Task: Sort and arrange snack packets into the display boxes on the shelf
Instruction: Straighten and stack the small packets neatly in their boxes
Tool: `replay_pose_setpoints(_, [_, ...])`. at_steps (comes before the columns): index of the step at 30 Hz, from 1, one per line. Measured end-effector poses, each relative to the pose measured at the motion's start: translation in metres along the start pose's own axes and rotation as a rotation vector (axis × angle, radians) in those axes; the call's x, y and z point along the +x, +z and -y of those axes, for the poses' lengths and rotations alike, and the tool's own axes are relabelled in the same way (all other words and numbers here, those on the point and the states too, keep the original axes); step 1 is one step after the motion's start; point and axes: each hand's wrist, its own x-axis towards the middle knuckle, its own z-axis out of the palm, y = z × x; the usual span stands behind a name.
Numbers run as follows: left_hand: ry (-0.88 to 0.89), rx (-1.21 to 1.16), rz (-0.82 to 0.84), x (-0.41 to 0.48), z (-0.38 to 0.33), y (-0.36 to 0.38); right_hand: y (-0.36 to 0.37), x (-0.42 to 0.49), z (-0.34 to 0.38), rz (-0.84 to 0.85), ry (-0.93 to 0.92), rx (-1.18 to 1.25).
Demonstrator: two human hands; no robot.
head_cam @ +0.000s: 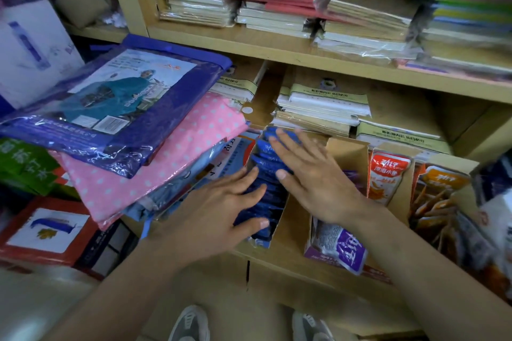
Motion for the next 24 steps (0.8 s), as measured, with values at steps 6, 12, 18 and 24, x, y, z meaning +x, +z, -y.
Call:
replay_pose_setpoints(6, [-0.133, -0.272, -0.042, 0.000, 0.004, -0.002, 0.000, 0.003, 0.004, 0.071, 0.006, -0.037])
replay_pose_setpoints(12, [-0.415, -0.604, -0.062, 0.026, 0.008, -0.003, 0.001, -0.003, -0.001, -0.264, 0.147, 0.160])
replay_pose_setpoints(18, [-0.445, -0.822, 0.011, 0.041, -0.001, 0.004, 0.007, 0.000, -0.010, -0.342, 0.208, 0.182])
replay_pose_setpoints(24, [-0.477, -0.994, -0.015, 0.041, 0.003, 0.005, 0.013, 0.012, -0.008, -0.366, 0.179, 0.189])
